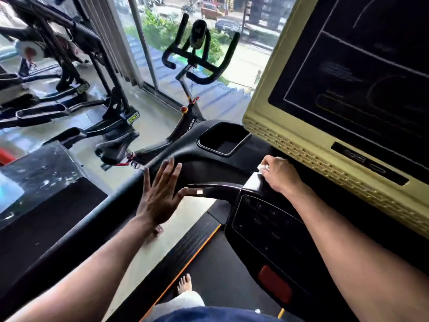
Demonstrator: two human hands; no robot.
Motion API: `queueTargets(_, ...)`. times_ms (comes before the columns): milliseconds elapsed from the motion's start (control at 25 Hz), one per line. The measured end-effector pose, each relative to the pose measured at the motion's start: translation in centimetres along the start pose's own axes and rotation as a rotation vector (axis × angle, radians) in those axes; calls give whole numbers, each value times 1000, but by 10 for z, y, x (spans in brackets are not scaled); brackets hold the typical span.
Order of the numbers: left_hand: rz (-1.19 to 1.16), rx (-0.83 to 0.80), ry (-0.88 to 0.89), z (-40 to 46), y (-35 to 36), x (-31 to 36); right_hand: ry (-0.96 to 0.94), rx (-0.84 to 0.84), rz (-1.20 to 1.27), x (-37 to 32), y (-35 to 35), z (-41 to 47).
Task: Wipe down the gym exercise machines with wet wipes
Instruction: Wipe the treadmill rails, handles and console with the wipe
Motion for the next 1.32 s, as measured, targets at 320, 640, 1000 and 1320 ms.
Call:
queueTargets(320,60,-192,279,65,13,-41,39,-180,-150,-55,1,-26)
queueTargets(640,-222,-110,289,70,-1,-45,-33,23,-184,-166,51,-55)
queueTargets(1000,-328,-237,444,70,1,-64,-240,37,-358,-233,107,-56)
queueTargets(1320,-322,-153,439,70,-4,-65,83,43,-653,-134,29,-57)
Point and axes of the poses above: each hand's wrist, its own z-axis towards the middle knuckle, its own y-axis out of the palm, x = y × z, the point moved 8 cm from there along z, towards the middle knuckle
